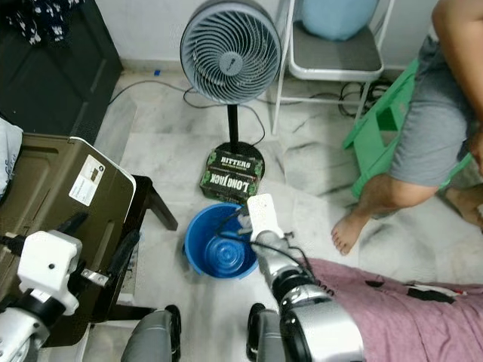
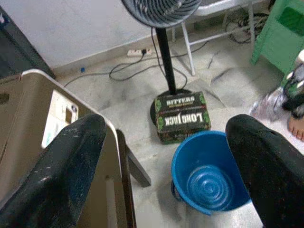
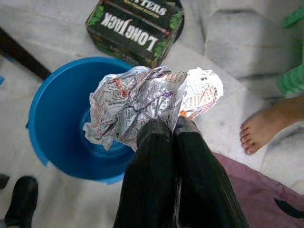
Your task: Clean up the room
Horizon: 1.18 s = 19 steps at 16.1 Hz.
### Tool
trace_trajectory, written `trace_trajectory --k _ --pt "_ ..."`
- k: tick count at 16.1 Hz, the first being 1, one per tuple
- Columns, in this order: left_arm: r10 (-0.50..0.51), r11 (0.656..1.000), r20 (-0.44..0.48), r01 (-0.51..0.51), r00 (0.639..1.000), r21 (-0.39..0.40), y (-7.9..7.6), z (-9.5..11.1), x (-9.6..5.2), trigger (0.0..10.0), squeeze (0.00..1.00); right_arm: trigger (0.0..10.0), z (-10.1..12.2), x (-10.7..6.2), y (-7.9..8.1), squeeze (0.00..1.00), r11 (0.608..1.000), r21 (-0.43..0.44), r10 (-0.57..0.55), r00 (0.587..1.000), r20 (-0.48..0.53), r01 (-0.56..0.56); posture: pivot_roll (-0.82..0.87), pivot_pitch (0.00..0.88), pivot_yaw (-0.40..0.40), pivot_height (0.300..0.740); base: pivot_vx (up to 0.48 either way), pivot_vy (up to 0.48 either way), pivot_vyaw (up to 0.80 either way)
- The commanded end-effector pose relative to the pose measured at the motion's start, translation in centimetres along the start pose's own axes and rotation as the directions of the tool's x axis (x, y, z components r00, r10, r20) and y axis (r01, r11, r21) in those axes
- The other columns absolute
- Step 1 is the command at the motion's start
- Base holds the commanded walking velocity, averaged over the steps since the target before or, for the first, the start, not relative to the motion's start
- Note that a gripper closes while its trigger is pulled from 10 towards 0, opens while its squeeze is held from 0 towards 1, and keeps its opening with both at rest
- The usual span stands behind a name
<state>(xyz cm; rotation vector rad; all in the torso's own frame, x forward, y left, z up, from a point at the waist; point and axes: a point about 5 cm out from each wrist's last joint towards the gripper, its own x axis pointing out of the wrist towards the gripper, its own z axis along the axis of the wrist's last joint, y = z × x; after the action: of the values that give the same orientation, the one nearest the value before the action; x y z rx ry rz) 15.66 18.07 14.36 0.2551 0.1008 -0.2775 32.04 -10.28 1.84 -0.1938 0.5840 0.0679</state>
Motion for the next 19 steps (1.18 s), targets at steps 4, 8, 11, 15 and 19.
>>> trace_trajectory --k 4,8,11,15,19 --pt "-0.016 1.0 -0.023 0.016 1.0 0.001 0.0 0.1 -0.4 10.0 0.0 10.0 2.4 0.1 0.7 0.0 0.999 0.036 0.025 0.997 0.079 -0.028 0.31 0.32 0.025 0.74 0.0 0.0 0.0" --pt "-0.019 1.0 -0.033 0.018 0.999 -0.003 -0.1 0.2 -0.5 10.0 0.0 10.0 4.0 -0.3 3.5 0.0 0.99 0.064 0.114 0.984 0.139 -0.124 0.32 0.324 0.021 0.74 0.0 0.0 0.0" --pt "-0.016 1.0 -0.039 0.016 0.999 -0.006 -0.2 0.1 -0.5 10.0 0.0 10.0 4.2 -0.6 5.0 0.0 0.984 0.047 0.163 0.975 0.15 -0.172 0.31 0.327 0.016 0.74 0.0 0.0 0.0" --pt "-0.021 1.0 -0.038 0.02 0.999 -0.011 -0.4 0.2 -0.4 10.0 0.0 10.0 4.1 -0.6 4.9 0.69 0.984 0.051 0.163 0.975 0.149 -0.172 0.31 0.327 0.016 0.74 0.0 0.0 0.0" --pt "-0.022 1.0 -0.033 0.022 0.999 -0.013 -0.5 0.3 -0.2 10.0 0.0 10.0 4.0 -0.5 4.6 1.0 0.982 0.067 0.166 0.974 0.156 -0.178 0.31 0.327 0.015 0.74 0.0 0.0 0.0"
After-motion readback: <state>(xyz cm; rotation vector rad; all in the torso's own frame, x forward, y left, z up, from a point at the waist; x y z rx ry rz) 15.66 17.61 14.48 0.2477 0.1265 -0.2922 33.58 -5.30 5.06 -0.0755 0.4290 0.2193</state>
